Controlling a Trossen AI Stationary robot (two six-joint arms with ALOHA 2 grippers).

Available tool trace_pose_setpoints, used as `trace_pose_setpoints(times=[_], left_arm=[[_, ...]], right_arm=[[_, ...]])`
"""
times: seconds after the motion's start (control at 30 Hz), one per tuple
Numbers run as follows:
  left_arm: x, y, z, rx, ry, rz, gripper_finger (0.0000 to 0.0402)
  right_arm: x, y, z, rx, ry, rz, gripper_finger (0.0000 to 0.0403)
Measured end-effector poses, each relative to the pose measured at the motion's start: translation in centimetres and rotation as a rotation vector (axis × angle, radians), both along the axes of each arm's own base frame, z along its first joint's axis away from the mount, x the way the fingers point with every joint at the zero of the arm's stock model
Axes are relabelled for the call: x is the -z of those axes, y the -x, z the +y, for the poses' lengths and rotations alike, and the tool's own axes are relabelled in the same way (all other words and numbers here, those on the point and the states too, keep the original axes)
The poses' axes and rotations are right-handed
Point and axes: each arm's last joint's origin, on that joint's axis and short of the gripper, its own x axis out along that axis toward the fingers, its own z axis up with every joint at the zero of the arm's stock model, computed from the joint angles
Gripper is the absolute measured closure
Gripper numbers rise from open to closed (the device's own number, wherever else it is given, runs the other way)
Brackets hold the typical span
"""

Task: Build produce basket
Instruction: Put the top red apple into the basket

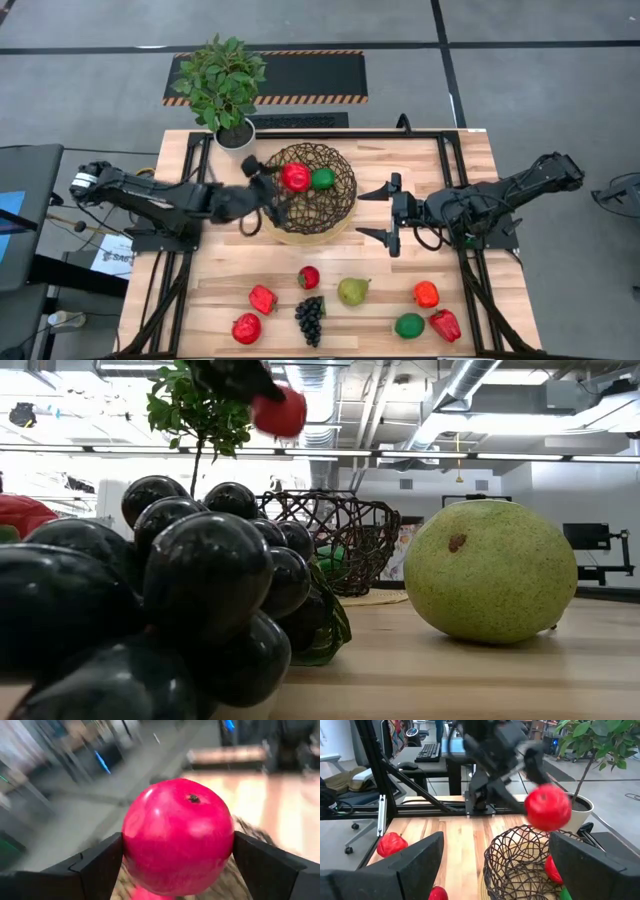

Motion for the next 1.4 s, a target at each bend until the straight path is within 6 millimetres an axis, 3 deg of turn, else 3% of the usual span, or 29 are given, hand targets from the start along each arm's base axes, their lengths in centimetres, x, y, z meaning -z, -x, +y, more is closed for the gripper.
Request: trace_pose_setpoints(times=[0.3,0.57,1.0,1.4], left_arm=[[2.3,-4.4,3.6,0.059,0.255,0.326,0.0068],[5.3,-8.1,5.7,0.134,0.399,0.423,0.0068],[5.8,-8.7,6.2,0.156,0.384,0.422,0.0068],[8.3,-10.6,7.0,0.168,0.375,0.459,0.0057]], right_arm=[[0.1,-0.1,-0.6,0.024,0.004,0.01,0.0024],[0.4,-0.1,-0.7,0.031,-0.008,0.043,0.0024],[0.8,0.0,-0.7,0.036,-0.015,0.073,0.0024],[1.0,0.0,-0.8,0.043,-0.017,0.094,0.0024]])
